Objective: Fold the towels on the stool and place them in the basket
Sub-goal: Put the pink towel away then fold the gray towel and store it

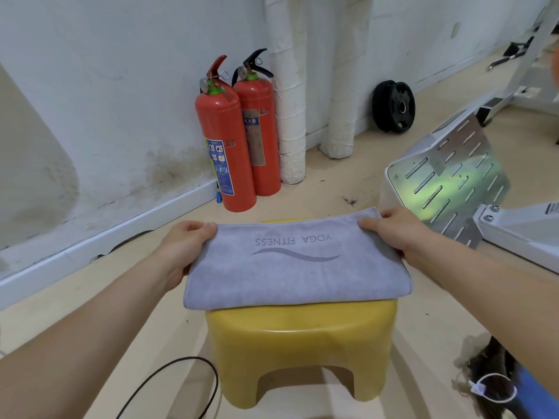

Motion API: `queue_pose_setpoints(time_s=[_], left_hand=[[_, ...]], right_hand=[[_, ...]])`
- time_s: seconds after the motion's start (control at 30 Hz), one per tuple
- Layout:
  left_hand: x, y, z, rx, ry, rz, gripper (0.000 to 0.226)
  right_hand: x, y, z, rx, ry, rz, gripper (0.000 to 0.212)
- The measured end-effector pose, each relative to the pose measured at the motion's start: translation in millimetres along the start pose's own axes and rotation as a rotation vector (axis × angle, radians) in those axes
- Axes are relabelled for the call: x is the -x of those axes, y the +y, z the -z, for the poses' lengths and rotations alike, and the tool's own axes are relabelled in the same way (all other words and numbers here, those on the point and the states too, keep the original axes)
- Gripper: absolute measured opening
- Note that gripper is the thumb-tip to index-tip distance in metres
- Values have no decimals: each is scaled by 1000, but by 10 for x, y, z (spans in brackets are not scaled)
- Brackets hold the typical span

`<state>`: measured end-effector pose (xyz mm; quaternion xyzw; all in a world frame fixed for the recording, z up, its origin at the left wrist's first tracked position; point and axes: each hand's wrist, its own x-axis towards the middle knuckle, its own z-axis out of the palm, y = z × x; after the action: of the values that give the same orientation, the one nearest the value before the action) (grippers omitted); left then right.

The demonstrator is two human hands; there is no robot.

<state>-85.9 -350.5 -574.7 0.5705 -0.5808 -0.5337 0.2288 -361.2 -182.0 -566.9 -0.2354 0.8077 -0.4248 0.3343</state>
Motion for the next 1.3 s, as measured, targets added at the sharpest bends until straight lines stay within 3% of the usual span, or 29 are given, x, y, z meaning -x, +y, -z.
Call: queue_pose_setpoints(time_s=[0.1, 0.2, 0.33, 0.47, 0.77, 0.83, 0.9, 0.93, 1.0, 1.07, 1.13, 1.3], left_hand=[[78, 1, -25, -87, 62, 35, 37], [161, -57, -5, -130, 22, 86, 38], [210, -112, -58, -181, 156, -142, 30], [222, -173, -89, -299, 266, -254, 31], [118, -294, -84, -464, 318, -183, 29], [172, -237, -51, -626, 435, -375, 27], [252, -140, -112, -810, 460, -781, 31], [305, -85, -202, -870, 363, -932, 32], [386, -50, -488, -1002, 94, -1043, 37], [414, -139, -768, -1156, -76, -1003, 48], [347, -207, -803, -1226, -121, -822, 55], [203, -245, -396, -1139, -57, -500, 65]], right_hand=[[65, -32, 43, 31, -47, -100, 22], [106, -56, 60, 33, -70, -78, 20], [86, -53, -67, 438, 202, 318, 27], [61, 120, -152, 552, 301, 558, 24], [-40, 241, -76, 694, 314, 366, 34], [29, 189, -77, 748, 370, 443, 36], [104, 97, -149, 828, 366, 627, 43], [154, 45, -232, 866, 315, 706, 46], [270, -16, -486, 949, 131, 812, 61], [330, 20, -745, 1004, -42, 840, 67], [270, 90, -807, 1041, -118, 745, 59], [75, 180, -479, 1046, -43, 497, 69]])
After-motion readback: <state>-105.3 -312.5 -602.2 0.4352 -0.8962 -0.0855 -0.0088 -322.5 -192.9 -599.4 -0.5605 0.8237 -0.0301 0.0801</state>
